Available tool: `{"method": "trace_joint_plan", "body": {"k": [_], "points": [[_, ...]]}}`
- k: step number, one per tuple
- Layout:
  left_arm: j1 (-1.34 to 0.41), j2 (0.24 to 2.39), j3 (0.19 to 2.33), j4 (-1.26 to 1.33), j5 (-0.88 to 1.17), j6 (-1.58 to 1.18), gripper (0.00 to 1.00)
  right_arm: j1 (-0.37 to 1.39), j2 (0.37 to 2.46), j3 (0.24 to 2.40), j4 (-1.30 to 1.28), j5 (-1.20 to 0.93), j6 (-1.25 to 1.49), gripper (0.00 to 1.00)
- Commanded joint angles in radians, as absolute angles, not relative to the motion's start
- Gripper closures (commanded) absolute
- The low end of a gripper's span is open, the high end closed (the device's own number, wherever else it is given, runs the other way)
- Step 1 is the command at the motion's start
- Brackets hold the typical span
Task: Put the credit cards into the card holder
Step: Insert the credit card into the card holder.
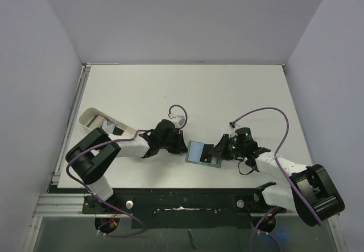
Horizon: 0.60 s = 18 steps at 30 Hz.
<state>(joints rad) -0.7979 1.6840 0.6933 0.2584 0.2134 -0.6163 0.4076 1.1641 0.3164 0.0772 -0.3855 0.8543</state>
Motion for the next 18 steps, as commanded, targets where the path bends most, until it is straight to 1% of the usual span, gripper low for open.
{"method": "trace_joint_plan", "body": {"k": [1,11,18], "points": [[-0.81,1.705,0.718,0.224,0.207,-0.601,1.0,0.372,1.219,0.284,0.177,-0.469,0.808,0.97],[-0.822,1.692,0.707,0.222,0.192,-0.622,1.0,0.336,1.283,0.272,0.281,-0.572,0.806,0.97],[-0.827,1.68,0.686,0.224,0.177,-0.638,1.0,0.33,1.303,0.253,0.336,-0.586,0.82,0.98]]}}
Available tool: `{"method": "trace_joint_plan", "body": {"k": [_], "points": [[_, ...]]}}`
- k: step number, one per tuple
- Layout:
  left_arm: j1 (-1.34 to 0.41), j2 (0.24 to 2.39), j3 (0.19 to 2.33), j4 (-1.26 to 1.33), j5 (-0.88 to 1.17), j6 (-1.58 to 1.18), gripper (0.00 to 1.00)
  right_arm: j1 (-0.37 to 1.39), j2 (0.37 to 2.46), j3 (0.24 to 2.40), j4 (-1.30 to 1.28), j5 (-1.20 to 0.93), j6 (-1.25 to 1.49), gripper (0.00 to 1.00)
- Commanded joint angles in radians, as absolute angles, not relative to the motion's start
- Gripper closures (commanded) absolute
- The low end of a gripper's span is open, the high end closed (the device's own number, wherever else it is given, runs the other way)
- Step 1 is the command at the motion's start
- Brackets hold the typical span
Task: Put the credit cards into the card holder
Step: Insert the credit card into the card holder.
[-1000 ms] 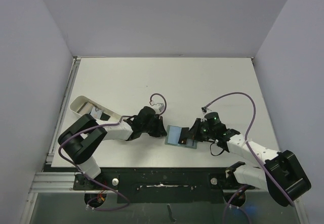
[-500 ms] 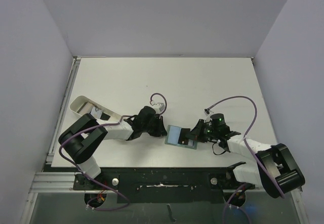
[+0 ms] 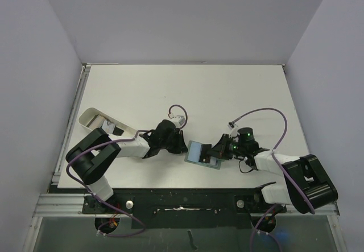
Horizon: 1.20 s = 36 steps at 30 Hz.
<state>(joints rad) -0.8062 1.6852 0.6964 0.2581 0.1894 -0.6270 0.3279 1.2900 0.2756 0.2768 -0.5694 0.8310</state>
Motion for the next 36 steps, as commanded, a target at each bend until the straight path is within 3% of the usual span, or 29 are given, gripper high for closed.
{"method": "trace_joint_plan", "body": {"k": [1,18,23,28,36], "points": [[-0.826,1.68,0.682,0.224,0.176,-0.642,1.0,0.33,1.306,0.252,0.338,-0.587,0.821,0.98],[-0.843,1.659,0.605,0.31,0.175,-0.737,1.0,0.343,1.309,0.213,0.459,-0.582,0.889,0.99],[-0.843,1.653,0.603,0.312,0.168,-0.742,1.0,0.345,1.256,0.264,0.266,-0.498,0.836,0.85],[-0.843,1.644,0.597,0.316,0.165,-0.749,1.0,0.347,1.159,0.331,0.021,-0.385,0.794,0.64],[-0.843,1.635,0.584,0.337,0.171,-0.762,1.0,0.439,1.118,0.378,-0.073,-0.279,0.816,0.61]]}}
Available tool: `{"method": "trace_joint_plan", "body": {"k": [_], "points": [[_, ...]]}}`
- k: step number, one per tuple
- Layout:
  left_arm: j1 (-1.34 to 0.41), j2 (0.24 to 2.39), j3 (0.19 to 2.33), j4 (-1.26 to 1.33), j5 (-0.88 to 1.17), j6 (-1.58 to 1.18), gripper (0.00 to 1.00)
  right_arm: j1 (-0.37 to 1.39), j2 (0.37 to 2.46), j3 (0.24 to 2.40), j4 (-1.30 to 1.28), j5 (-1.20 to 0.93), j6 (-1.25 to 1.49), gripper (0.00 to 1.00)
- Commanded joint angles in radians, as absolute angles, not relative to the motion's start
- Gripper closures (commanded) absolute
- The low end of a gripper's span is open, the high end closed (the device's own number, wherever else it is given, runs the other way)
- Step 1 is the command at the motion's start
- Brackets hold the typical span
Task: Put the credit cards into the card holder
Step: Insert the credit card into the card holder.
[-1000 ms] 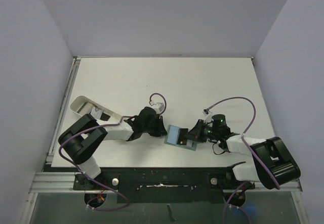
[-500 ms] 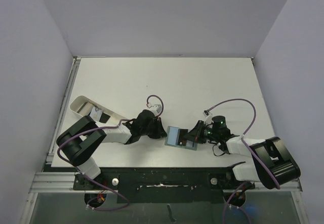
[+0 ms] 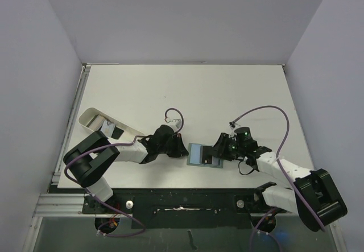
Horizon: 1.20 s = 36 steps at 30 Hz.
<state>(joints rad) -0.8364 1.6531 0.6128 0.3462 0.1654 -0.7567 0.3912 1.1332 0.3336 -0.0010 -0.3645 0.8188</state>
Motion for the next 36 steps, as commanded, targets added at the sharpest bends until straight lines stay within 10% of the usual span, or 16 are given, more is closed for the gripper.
{"method": "trace_joint_plan", "body": {"k": [1,36], "points": [[-0.843,1.637,0.58,0.342,0.172,-0.763,1.0,0.446,1.126,0.381,-0.067,-0.274,0.821,0.61],[-0.842,1.649,0.588,0.388,0.171,-0.802,1.0,0.59,1.297,0.501,0.031,-0.207,0.851,0.56]]}}
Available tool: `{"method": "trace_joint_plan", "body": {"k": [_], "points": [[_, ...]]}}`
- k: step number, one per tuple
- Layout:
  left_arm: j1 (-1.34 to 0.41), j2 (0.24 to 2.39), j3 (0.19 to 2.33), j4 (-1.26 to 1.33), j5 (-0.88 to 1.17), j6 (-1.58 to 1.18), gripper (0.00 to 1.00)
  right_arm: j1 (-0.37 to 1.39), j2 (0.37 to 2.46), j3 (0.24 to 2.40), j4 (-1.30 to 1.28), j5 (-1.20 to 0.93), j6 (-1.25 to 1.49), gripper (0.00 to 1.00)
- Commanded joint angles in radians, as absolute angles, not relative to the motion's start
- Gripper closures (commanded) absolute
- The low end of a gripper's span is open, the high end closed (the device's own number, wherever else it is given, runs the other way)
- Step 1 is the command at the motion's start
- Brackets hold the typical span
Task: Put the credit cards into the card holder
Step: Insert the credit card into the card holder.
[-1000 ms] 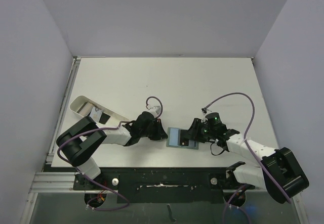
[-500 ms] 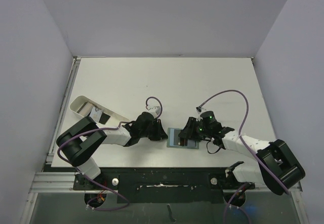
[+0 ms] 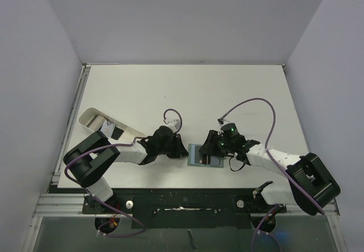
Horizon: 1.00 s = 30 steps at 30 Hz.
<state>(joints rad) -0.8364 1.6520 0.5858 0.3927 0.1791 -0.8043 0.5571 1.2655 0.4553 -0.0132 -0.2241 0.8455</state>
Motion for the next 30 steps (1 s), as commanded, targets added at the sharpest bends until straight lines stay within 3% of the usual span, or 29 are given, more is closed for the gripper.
{"method": "trace_joint_plan", "body": {"k": [1,8,23,30], "points": [[-0.841,1.649,0.586,0.391,0.171,-0.803,1.0,0.597,1.305,0.506,0.037,-0.209,0.857,0.56],[-0.842,1.649,0.586,0.403,0.173,-0.81,1.0,0.642,1.322,0.532,0.064,-0.208,0.884,0.56],[-0.842,1.66,0.574,0.36,0.121,-0.803,1.0,0.743,1.352,0.652,-0.326,0.186,0.964,0.57],[-0.841,1.68,0.582,0.35,0.117,-0.797,1.0,0.771,1.301,0.693,-0.36,0.207,0.947,0.57]]}}
